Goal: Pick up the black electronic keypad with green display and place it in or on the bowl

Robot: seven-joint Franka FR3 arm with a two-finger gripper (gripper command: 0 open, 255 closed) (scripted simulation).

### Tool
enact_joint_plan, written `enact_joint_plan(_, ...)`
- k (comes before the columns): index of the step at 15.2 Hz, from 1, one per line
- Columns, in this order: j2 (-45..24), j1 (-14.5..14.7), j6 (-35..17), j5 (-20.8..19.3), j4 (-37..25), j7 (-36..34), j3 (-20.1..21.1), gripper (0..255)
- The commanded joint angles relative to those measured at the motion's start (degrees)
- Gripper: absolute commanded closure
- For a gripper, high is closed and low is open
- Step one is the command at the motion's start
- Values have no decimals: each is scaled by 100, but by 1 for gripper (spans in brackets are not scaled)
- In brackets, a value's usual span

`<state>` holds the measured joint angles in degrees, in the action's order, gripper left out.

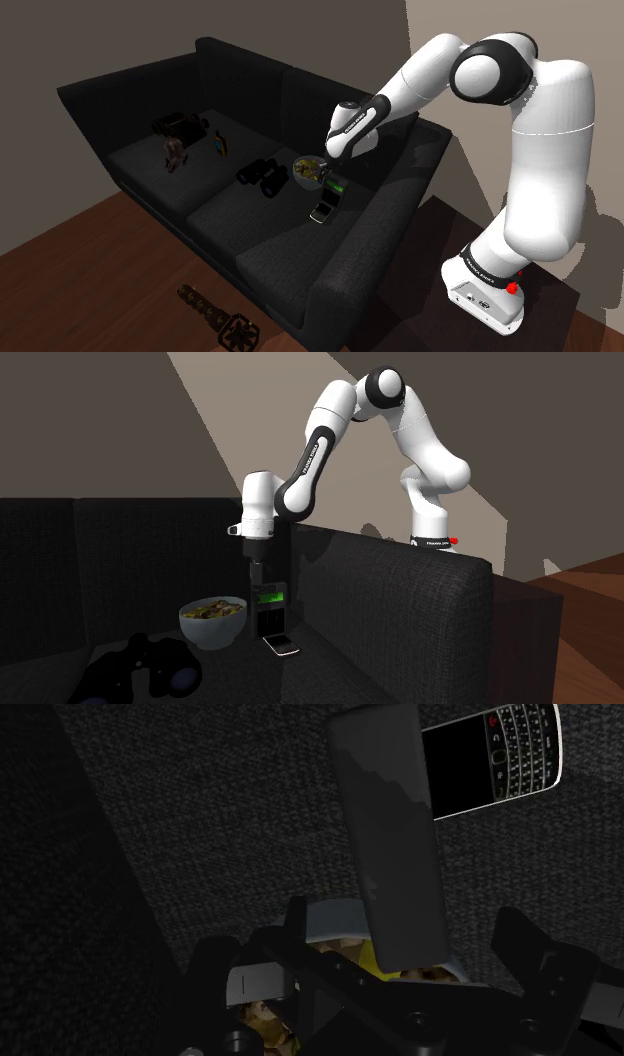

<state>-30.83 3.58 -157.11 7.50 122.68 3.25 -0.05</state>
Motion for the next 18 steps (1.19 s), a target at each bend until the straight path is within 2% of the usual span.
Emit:
enact_joint_plan(1, -5, 0, -7, 1, 1, 0, 1, 0)
enact_joint_plan(4, -5, 0, -6, 1, 0, 0, 1, 0)
enact_joint_plan(5, -5, 0, -6, 1, 0, 0, 1, 255)
enact_joint_plan(14, -5, 0, -7, 1, 1, 0, 1, 255)
enact_joint_plan(18, 282, 22, 215, -29, 66, -34, -29, 255)
